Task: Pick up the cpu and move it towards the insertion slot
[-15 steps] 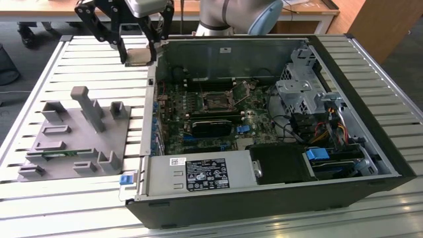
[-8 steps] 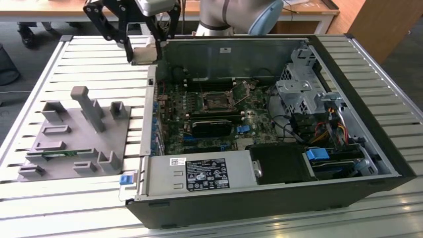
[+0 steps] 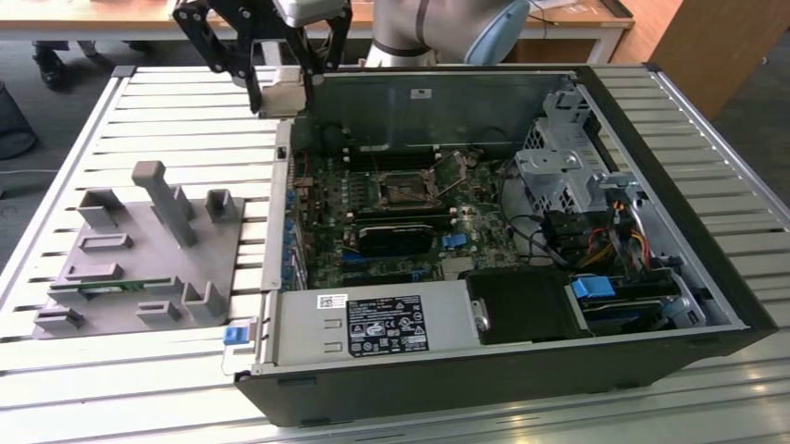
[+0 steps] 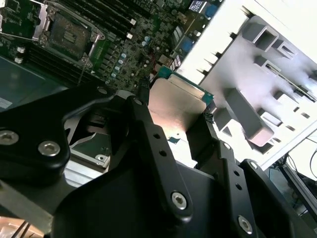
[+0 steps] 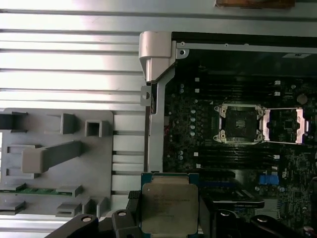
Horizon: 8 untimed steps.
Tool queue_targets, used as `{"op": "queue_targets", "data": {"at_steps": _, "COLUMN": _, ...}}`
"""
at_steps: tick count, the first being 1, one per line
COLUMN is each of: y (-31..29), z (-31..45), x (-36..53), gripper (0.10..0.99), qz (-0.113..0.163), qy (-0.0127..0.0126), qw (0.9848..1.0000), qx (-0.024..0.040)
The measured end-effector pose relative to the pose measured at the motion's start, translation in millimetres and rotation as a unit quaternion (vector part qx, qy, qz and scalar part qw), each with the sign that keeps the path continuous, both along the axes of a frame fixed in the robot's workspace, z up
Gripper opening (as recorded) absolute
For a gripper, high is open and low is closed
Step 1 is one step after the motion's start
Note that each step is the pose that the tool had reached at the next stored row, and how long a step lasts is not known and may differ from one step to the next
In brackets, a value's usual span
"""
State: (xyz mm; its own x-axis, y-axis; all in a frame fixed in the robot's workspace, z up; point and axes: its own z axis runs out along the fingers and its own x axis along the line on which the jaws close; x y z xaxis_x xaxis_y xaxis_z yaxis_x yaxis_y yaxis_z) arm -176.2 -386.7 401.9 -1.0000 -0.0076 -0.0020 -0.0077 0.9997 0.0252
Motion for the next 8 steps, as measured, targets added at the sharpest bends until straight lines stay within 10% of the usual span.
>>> {"op": "queue_targets", "data": {"at_steps": 8, "y": 5.2, "z": -0.3, "x": 12.3, "gripper": 0.545, "qz": 0.0, "qy": 0.0, "qw": 1.0, "qx": 0.0}}
